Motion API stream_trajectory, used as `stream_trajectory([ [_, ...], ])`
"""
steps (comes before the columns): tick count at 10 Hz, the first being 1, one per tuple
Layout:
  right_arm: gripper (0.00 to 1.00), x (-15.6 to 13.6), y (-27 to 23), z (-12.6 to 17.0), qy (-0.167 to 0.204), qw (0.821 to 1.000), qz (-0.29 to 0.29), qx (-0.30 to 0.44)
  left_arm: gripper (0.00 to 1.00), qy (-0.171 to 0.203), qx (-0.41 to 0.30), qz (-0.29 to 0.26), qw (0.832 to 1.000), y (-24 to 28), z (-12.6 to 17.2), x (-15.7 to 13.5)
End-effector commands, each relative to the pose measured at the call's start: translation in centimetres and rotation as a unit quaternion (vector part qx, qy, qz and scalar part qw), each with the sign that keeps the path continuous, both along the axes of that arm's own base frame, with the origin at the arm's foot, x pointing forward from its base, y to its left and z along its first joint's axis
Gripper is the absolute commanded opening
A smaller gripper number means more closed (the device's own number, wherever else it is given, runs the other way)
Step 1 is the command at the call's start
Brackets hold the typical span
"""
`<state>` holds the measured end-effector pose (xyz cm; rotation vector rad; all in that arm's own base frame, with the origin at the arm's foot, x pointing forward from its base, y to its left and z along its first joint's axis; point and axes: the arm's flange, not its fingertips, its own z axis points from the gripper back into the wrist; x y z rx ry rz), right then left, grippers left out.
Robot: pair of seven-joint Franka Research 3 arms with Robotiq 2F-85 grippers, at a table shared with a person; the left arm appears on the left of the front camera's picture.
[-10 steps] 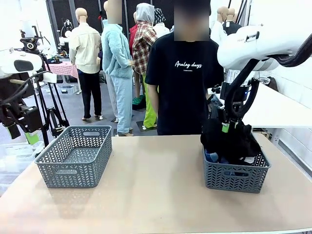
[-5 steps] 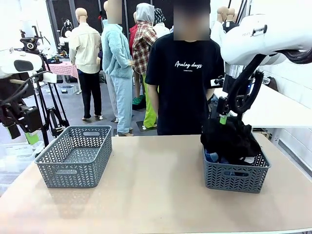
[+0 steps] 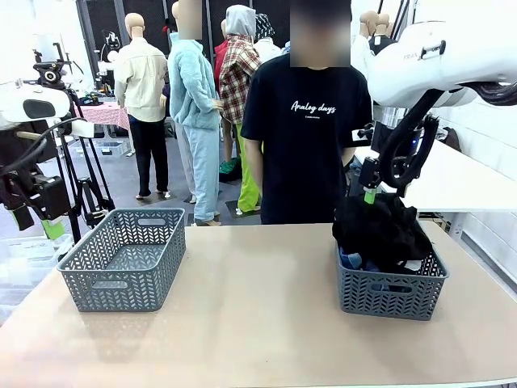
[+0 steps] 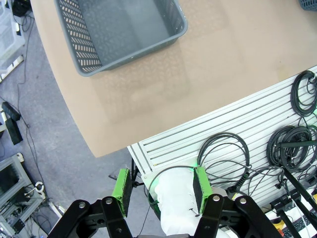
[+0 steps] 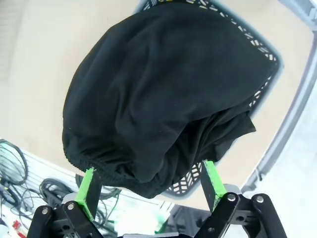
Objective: Sort the tops and bottoms.
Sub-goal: Sort the clothes according to human instructions.
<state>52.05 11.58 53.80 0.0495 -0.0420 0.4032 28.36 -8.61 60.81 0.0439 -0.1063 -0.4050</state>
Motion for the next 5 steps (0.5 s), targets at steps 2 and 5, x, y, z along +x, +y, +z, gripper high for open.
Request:
stream_trajectory([
  [2,1.0,-0.13,0.0,0.13,-0.002,1.0,0.009,0.0,0.66,-0.002,0.004,-0.004,1.0,0.21,-0.02,-0.13],
  [5,1.0,-0.13,0.0,0.13,-0.002,1.0,0.009,0.0,0.66,-0.002,0.004,-0.004,1.0,0.21,-0.02,-0.13],
])
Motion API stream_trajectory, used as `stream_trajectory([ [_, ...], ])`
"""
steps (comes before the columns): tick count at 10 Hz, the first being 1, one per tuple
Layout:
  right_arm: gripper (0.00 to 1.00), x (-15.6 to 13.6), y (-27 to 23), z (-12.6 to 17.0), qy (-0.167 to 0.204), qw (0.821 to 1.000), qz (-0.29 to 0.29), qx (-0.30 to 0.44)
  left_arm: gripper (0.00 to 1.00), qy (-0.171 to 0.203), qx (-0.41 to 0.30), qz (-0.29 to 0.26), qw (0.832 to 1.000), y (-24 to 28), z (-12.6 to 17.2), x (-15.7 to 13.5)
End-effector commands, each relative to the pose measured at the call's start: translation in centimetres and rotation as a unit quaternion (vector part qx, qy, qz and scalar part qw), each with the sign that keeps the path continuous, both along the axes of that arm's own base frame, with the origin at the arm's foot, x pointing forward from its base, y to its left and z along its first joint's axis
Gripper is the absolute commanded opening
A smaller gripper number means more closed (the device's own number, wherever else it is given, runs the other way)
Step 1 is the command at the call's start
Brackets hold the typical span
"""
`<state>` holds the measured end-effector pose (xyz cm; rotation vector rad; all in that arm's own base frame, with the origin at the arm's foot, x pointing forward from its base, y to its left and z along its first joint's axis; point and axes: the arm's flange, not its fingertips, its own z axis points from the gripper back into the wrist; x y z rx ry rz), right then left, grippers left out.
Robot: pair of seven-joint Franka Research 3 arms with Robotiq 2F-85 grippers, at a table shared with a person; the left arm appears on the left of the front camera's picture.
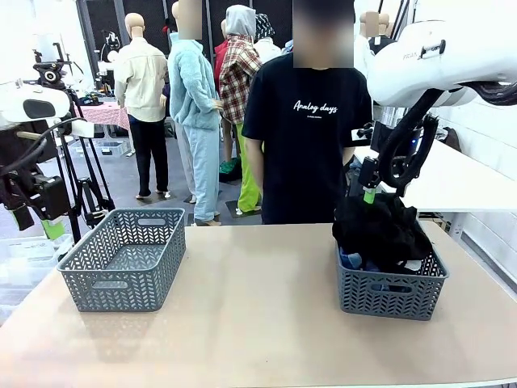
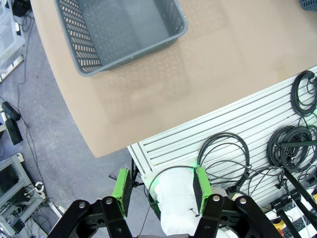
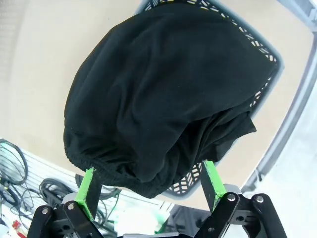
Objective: Sort the tops and bottoms.
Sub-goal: Sort the clothes according to human instructions.
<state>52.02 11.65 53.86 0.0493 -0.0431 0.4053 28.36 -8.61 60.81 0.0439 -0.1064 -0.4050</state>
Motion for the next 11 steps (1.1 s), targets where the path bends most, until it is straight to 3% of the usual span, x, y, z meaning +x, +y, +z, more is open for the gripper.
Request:
stream_trajectory([
  [1,1.0,-0.09,-0.07,0.07,-0.001,1.0,0.008,0.0,0.66,-0.002,0.004,-0.004,1.0,0.21,-0.02,-0.13],
  [11,1.0,-0.09,-0.07,0.07,-0.001,1.0,0.008,0.0,0.66,-0.002,0.004,-0.004,1.0,0.21,-0.02,-0.13],
])
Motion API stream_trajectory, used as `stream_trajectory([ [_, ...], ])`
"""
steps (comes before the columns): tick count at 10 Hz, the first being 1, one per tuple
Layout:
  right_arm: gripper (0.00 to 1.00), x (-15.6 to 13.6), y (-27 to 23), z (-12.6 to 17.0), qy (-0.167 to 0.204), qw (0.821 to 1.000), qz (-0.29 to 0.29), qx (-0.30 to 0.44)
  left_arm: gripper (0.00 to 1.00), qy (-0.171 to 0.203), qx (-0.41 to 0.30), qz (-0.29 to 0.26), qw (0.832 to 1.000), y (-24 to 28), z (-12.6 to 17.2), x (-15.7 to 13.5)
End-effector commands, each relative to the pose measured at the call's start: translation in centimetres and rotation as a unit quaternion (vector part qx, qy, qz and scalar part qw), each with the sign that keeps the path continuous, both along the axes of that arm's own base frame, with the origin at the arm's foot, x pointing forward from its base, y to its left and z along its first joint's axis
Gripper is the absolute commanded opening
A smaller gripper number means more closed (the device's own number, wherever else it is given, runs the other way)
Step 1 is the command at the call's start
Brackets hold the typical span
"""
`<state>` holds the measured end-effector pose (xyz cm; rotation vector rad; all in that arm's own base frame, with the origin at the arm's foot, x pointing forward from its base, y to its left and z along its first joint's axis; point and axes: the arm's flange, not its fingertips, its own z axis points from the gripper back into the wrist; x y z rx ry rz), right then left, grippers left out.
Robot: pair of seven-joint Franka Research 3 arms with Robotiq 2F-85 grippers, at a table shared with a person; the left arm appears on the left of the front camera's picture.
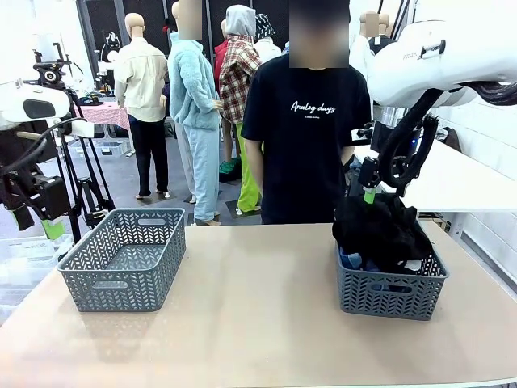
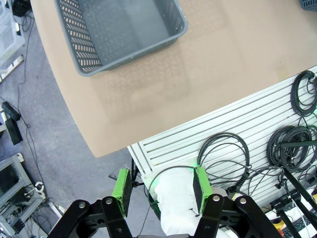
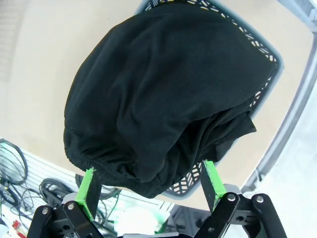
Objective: Sort the tops and bottoms.
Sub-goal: Sort the clothes according to human instructions.
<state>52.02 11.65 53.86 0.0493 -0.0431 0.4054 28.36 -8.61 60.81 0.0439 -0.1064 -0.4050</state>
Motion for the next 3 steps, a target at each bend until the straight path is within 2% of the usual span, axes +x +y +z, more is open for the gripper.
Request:
stream_trajectory([
  [1,1.0,-0.09,-0.07,0.07,-0.001,1.0,0.008,0.0,0.66,-0.002,0.004,-0.004,1.0,0.21,-0.02,-0.13],
  [3,1.0,-0.09,-0.07,0.07,-0.001,1.0,0.008,0.0,0.66,-0.002,0.004,-0.004,1.0,0.21,-0.02,-0.13],
])
